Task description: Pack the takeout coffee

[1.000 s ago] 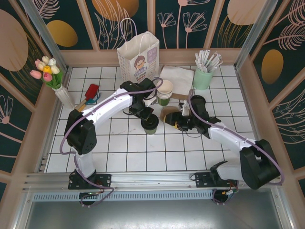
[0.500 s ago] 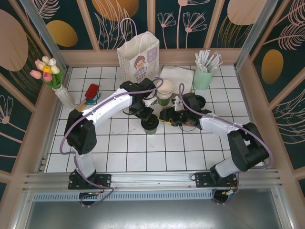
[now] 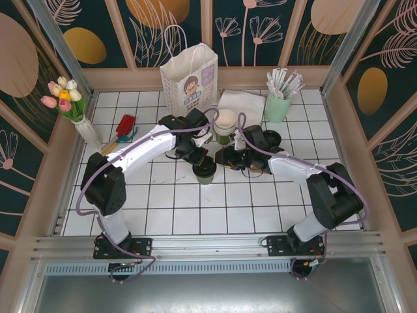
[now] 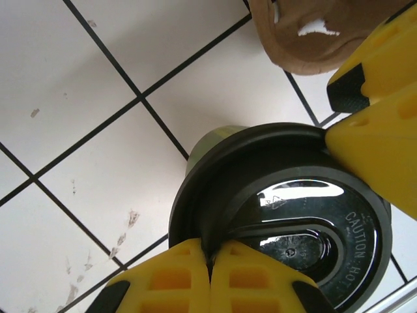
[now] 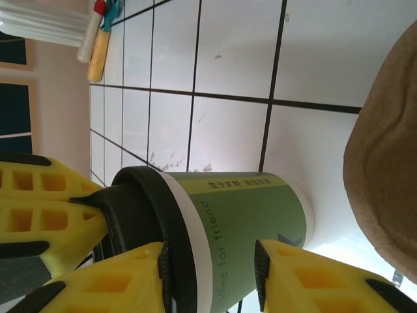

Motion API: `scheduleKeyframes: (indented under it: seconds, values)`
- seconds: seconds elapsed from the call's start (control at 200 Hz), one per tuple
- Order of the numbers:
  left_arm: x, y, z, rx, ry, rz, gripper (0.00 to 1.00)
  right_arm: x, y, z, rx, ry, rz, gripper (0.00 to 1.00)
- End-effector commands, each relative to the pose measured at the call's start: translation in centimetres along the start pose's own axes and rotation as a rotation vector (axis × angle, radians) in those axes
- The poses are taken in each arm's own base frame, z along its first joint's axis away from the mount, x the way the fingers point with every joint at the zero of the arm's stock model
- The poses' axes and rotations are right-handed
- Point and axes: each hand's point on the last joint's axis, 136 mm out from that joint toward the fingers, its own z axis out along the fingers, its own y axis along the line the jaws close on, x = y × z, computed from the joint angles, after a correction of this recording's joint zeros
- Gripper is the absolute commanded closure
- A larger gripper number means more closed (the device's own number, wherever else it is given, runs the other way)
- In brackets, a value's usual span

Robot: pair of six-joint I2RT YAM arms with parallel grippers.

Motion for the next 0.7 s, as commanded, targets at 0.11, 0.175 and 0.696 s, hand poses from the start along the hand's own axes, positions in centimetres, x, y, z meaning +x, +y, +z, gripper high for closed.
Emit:
scheduleKeyframes:
  seconds: [0.11,0.175,0.696]
  values:
    - [10.2,1.0,8.5,0.006,0.374,-0.102,1.00,12.7,-12.8,1.7,0.433,0.273,0.196,0.61]
    - [10.1,1.1,8.3,0.009,0.363,-0.107,1.00,12.7,-12.8,1.7,0.439,0.271,0.194,0.61]
    - [1.9,-2.0,0.8,0.091,0.066,-0.065,1.00,0.4,2.4,-0.2,0.080,-0.040,-0.050,0.46]
